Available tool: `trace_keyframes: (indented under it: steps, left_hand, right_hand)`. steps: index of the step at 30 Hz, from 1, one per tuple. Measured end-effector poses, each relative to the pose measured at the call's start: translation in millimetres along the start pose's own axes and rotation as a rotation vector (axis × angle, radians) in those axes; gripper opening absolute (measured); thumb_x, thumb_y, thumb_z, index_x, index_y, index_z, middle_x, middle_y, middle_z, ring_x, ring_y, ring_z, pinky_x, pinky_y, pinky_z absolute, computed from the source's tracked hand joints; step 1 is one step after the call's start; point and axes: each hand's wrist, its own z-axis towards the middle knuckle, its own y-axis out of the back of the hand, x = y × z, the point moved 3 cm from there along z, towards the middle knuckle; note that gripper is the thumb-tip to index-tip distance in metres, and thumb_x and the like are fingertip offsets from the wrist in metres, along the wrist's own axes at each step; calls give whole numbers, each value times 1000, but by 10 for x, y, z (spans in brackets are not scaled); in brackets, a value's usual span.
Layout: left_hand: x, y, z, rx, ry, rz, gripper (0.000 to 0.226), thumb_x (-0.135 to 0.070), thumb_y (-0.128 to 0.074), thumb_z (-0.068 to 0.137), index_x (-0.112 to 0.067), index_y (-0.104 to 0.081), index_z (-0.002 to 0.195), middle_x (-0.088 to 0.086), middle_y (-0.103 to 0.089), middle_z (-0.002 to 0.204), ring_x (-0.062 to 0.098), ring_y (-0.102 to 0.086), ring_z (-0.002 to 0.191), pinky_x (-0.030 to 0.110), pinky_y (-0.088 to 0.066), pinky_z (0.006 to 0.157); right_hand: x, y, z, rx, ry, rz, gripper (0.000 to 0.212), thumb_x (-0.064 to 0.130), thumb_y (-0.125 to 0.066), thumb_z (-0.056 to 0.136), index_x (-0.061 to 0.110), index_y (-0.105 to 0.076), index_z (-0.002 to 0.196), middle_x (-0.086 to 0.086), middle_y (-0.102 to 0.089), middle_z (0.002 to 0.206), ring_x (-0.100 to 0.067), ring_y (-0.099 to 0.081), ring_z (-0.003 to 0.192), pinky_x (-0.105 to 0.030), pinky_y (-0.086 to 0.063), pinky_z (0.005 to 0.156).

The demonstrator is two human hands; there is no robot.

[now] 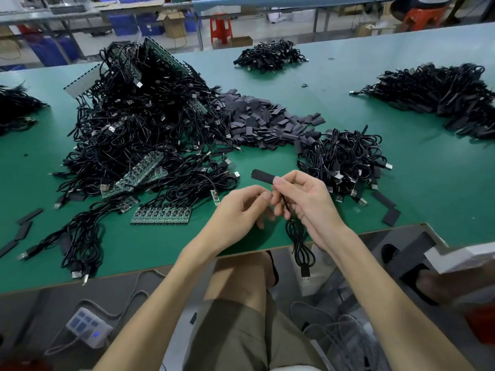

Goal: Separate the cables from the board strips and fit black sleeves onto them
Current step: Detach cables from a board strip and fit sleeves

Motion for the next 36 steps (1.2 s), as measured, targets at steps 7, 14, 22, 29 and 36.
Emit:
trace_keyframes:
  steps: [7, 14, 22, 29, 36]
  left_hand:
    - [-120, -147, -116, 171, 68, 83, 27, -40, -63, 99, -17, -76, 105, -11, -75, 88, -2, -61, 72, 20, -47, 69]
    - [-286, -276, -87, 129, 12, -70, 26, -15, -60, 103, 4, -66, 87, 14, -69, 70, 19, -60, 56, 32, -50, 60]
    - [-883, -2, 572, 73, -105, -93, 24, -13, -57, 104, 2, -64, 86, -3, -64, 63, 5, -57, 48, 14, -41, 49]
    - [-821, -284, 1167, 53, -4, 28, 33, -17, -61, 102, 0, -63, 130, 16, -72, 115, 26, -74, 93, 35, -61, 71]
    - [-410, 213, 774, -195, -27, 92, 30, -3, -63, 95, -15, -73, 120, 0, -73, 109, 9, -69, 78, 23, -53, 75]
  right_hand:
    - [1, 33, 15, -118, 62, -43, 11, 21, -73, 94, 21, -74, 83, -13, -57, 81, -10, -43, 65, -24, -35, 62]
    - [-50, 49, 39, -89, -22, 21, 22, 37, -70, 93, 16, -76, 88, 2, -45, 63, -12, -35, 53, -25, -29, 50]
    - [-106, -2, 101, -152, -67, 160, 35, 11, -52, 107, 14, -69, 78, -1, -64, 68, -8, -58, 54, -16, -43, 47]
    - [-118, -15, 104, -96, -31, -69, 40, 16, -59, 105, 27, -73, 70, -1, -62, 67, -11, -47, 55, -18, -35, 48]
    - [-161, 21, 128, -91, -17, -148, 18, 15, -55, 107, 7, -69, 98, 5, -62, 68, -8, -50, 55, -19, -36, 47]
